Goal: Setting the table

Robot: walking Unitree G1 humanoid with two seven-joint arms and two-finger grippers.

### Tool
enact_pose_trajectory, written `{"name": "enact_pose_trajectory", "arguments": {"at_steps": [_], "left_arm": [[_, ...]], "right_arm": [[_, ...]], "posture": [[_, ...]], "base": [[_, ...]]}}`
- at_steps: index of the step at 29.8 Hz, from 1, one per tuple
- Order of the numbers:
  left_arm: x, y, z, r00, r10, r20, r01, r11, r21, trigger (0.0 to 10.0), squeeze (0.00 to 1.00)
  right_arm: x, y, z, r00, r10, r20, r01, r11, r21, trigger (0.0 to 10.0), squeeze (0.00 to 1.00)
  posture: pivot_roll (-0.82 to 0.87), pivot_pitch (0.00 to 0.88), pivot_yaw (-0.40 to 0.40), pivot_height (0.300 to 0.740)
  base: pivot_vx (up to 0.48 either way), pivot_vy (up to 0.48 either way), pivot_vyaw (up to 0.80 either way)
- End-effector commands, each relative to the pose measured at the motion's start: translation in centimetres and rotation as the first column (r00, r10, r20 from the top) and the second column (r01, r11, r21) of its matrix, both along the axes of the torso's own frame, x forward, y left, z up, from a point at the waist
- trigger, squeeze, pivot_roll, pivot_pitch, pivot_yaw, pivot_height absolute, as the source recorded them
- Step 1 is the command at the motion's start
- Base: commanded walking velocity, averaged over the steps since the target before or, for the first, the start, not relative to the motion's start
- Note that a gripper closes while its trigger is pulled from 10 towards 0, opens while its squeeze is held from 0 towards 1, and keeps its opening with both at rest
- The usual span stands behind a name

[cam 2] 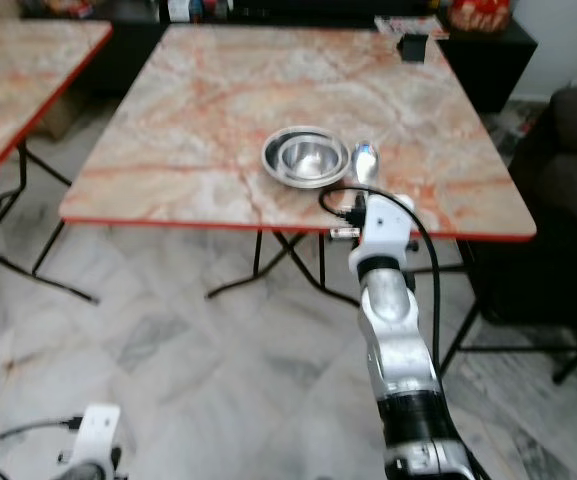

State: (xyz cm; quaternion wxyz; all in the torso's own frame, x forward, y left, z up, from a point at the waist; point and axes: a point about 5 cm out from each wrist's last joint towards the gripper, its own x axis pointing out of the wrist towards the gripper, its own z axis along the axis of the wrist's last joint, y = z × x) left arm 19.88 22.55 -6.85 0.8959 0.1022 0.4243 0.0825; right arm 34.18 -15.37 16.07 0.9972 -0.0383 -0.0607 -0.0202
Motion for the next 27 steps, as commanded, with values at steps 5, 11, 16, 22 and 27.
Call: {"name": "enact_pose_trajectory", "arguments": {"at_steps": [5, 11, 16, 22, 27], "left_arm": [[-0.28, -0.93, -0.4, 1.0, 0.0, -0.021, -0.001, 1.0, -0.031, 10.0, 0.0], [-0.2, -1.06, -0.38, 1.0, -0.004, -0.019, 0.004, 0.999, -0.032, 10.0, 0.0], [-0.22, -1.12, -0.4, 1.0, -0.006, -0.021, 0.005, 0.999, -0.033, 10.0, 0.0], [-0.22, -1.14, -0.41, 1.0, -0.007, -0.021, 0.006, 0.999, -0.033, 10.0, 0.0], [-0.17, -1.16, -0.38, 1.0, -0.01, -0.019, 0.01, 0.999, -0.032, 10.0, 0.0]], "right_arm": [[-0.03, -1.08, 0.17, 0.999, -0.034, 0.009, 0.034, 0.999, 0.005, 10.0, 0.0], [-0.01, -0.98, 0.2, 0.999, -0.03, 0.011, 0.03, 1.0, 0.009, 10.0, 0.0], [0.0, -1.02, 0.19, 0.999, -0.03, 0.011, 0.03, 1.0, 0.009, 10.0, 0.0], [0.03, -1.09, 0.23, 0.999, -0.033, 0.013, 0.033, 0.999, 0.007, 10.0, 0.0], [0.04, -1.13, 0.25, 0.999, -0.035, 0.014, 0.035, 0.999, 0.006, 10.0, 0.0]], "posture": [[-0.04, 0.132, -0.017, 0.74], [-0.04, 0.133, -0.017, 0.74], [-0.04, 0.133, -0.017, 0.74], [-0.04, 0.13, -0.018, 0.74], [-0.04, 0.131, -0.018, 0.74]], "base": [[0.361, 0.0, 0.0], [0.364, 0.0, 0.0], [0.368, 0.0, 0.0], [0.364, 0.0, 0.0], [0.367, 0.0, 0.0]]}}
